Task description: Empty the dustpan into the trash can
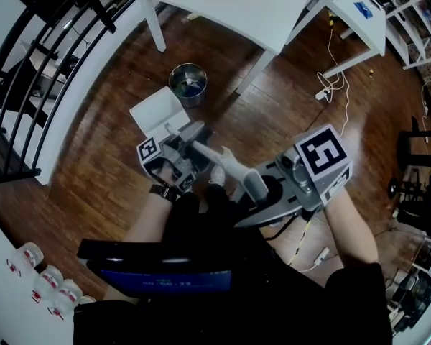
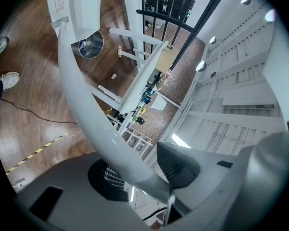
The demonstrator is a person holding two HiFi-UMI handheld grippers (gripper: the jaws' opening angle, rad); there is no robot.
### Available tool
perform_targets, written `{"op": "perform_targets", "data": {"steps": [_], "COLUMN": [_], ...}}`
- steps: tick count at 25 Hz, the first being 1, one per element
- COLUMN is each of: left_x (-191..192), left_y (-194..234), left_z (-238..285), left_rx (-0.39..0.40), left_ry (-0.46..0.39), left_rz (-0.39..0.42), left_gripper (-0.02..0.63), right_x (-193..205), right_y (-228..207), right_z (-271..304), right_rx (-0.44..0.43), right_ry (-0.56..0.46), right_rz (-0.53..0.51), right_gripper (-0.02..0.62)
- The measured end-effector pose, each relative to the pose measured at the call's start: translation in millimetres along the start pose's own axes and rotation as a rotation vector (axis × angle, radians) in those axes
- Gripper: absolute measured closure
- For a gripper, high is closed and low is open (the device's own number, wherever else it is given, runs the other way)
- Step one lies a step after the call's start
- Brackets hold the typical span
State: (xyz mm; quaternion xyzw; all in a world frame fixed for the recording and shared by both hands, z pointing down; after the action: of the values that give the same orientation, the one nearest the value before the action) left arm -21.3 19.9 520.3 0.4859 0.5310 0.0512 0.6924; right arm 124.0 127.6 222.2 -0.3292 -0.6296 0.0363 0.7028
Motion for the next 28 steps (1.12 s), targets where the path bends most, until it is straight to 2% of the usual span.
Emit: {"op": "perform_targets", "data": {"steps": [4, 8, 11, 12, 14, 19, 24, 28], "left_x": [0.1, -0.6, 1.0, 1.7, 1.8, -1.5, -2.8, -4.5], "left_y": [6.5, 9.5, 6.9, 6.0, 5.8, 10.6, 13.1, 22.6], "left_z": [1.9, 5.7, 8.1, 8.7, 8.5, 3.3, 0.1, -1.5], "left_rx": [0.006, 0.049, 0.06, 0.054, 0.052, 0.089, 0.052, 0.027], "left_ry": [0.007, 0.006, 0.017, 0.02, 0.014, -0.023, -0.031, -0.049], "left_rz": [-0.011, -0.039, -0.031, -0.019, -0.005, -0.028, 0.004, -0.009], "left_gripper": [0.431, 0.448, 0.448, 0.436, 0.369, 0.367, 0.377, 0.393], "right_x": [3.6, 4.6, 1.4, 0.2, -1.9, -1.9, 0.7, 8.3], "right_y": [2.0, 3.9, 6.9, 8.0, 9.1, 7.2, 2.2, -3.6], "right_z": [-6.6, -7.7, -9.0, -10.2, -14.3, -24.2, -28.6, -25.9], "right_rx": [-0.016, -0.028, -0.032, -0.033, -0.031, -0.022, -0.016, -0.024], "right_ry": [0.02, 0.052, 0.05, 0.044, 0.033, 0.034, 0.024, 0.033], "right_rz": [-0.004, -0.018, -0.03, -0.033, -0.037, -0.041, -0.022, 0.0], "right_gripper": [0.555, 0.555, 0.555, 0.555, 0.553, 0.554, 0.554, 0.554]}}
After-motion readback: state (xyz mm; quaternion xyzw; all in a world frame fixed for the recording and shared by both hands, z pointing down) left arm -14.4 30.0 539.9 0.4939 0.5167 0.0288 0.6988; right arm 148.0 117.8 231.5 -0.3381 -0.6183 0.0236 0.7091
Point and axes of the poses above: the fingertips, and each gripper's own axes: z forward along the fingers, y to its left, x out of its underside, the point moved 9 cm from there along -z, backward along the fingers, and after that the axes turned 13 degrees about -z, right-handed, at the moved point
